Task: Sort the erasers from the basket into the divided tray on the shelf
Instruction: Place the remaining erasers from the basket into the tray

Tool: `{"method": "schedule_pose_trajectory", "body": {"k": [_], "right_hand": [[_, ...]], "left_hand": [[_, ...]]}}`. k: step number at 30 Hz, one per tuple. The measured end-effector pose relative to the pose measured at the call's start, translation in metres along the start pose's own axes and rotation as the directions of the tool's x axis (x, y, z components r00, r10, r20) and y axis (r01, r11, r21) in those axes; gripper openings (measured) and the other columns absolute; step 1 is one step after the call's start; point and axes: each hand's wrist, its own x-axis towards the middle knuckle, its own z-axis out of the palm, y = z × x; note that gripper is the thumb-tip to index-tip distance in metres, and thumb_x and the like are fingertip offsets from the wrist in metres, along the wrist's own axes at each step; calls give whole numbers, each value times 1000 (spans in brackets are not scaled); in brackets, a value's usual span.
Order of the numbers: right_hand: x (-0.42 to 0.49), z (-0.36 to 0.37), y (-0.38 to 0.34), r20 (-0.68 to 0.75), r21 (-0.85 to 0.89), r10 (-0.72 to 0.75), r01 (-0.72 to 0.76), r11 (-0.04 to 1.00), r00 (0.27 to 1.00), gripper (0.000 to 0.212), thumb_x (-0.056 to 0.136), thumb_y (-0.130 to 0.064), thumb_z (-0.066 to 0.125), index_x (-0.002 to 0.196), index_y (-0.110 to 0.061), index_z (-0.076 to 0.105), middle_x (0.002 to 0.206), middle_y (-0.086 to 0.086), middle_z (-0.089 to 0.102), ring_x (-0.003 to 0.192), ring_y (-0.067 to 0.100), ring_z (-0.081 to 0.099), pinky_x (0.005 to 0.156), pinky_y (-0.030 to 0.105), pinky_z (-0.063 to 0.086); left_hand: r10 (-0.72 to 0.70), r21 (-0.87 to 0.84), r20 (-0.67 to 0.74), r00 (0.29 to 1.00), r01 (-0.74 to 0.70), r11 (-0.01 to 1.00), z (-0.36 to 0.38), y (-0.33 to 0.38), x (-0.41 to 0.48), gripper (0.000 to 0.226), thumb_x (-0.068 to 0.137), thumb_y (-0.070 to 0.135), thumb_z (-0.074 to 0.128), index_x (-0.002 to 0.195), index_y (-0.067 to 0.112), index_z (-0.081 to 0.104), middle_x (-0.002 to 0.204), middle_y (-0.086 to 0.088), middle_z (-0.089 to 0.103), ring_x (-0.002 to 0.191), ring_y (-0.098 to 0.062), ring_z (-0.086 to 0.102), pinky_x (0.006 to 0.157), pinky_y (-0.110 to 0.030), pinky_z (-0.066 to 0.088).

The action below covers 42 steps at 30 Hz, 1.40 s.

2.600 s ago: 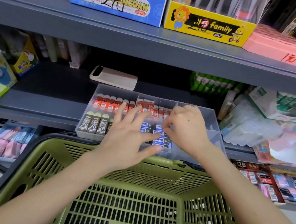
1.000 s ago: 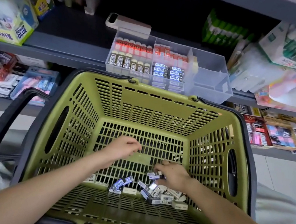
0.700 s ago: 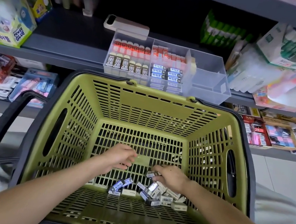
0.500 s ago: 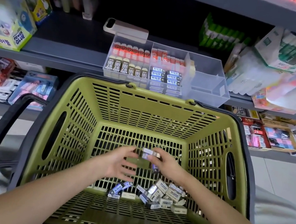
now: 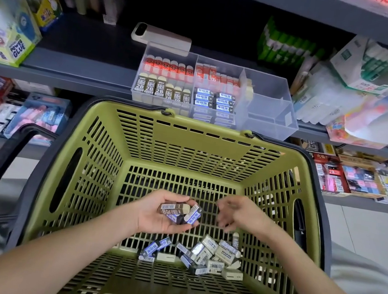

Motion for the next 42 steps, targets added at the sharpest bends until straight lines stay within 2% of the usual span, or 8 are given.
{"method": "schedule_pose_trajectory", "body": {"k": [2, 4, 12, 22, 26, 35, 39, 42], "right_hand": [[9, 13, 20, -17, -517, 96, -91, 851, 995, 44, 89, -29, 60, 128, -12, 51, 128, 6, 57, 111, 19, 58, 99, 32, 46], [13, 31, 37, 29, -649, 252, -173, 741, 967, 60, 82, -35, 68, 132, -11, 47, 134, 4, 52, 122, 22, 50, 105, 32, 40], [16, 46, 57, 65, -637, 256, -157, 754, 965, 65, 71, -26, 79, 126, -13, 46, 123, 4, 56, 115, 24, 54, 96, 32, 46], [15, 52, 60, 137, -595, 233, -108, 796, 963, 61, 69, -41, 78, 123, -24, 56, 142, 0, 44, 129, 22, 41, 102, 32, 35], [15, 57, 59, 179, -618, 167, -22, 786, 970, 37, 70, -37, 78, 103, -28, 66, 130, -2, 50, 119, 21, 47, 95, 32, 38], [18, 58, 53, 173, -492, 95, 2, 871, 980, 35, 68, -26, 80, 97, -23, 62, 83, -15, 50, 77, 2, 48, 60, 19, 39], [19, 49, 54, 173, -530, 168, -52, 846, 970, 38, 69, -26, 81, 103, -18, 66, 114, -4, 58, 106, 16, 55, 91, 28, 45], [18, 46, 56, 186, -569, 183, -46, 821, 965, 41, 69, -29, 81, 105, -14, 67, 119, 0, 58, 109, 18, 53, 96, 30, 43]], "left_hand": [[10, 32, 9, 1000, -10, 999, 1, 0, -1, 17, 81, 10, 62, 85, -3, 73, 91, -26, 66, 80, -39, 68, 57, -39, 59], [12, 75, 40, 999, -15, 997, 1, 1, -3, 20, 82, 11, 61, 91, -3, 73, 92, -27, 67, 80, -38, 68, 58, -37, 59], [16, 172, 138, 990, -40, 984, -2, 5, -7, 40, 73, 12, 69, 112, 5, 69, 94, -21, 61, 76, -28, 63, 53, -26, 53], [62, 75, 128, 990, -72, 995, -5, 7, -5, 10, 80, 8, 62, 81, -1, 68, 99, -24, 66, 83, -38, 68, 55, -34, 58], [73, 85, 124, 990, -84, 993, -6, 9, -4, 12, 79, 10, 65, 84, 0, 68, 90, -20, 65, 80, -35, 67, 60, -39, 59], [111, 84, -75, 991, -105, 991, -5, 8, -1, 15, 75, 11, 68, 80, -2, 73, 79, -17, 67, 71, -31, 67, 56, -35, 56], [130, 81, -115, 985, -121, 989, -6, 8, -2, 15, 74, 11, 70, 80, -2, 74, 77, -17, 68, 69, -29, 67, 53, -33, 55], [139, 89, -122, 983, -128, 988, -6, 9, -1, 14, 73, 10, 70, 79, -1, 74, 77, -17, 68, 71, -29, 66, 58, -34, 56]]}}
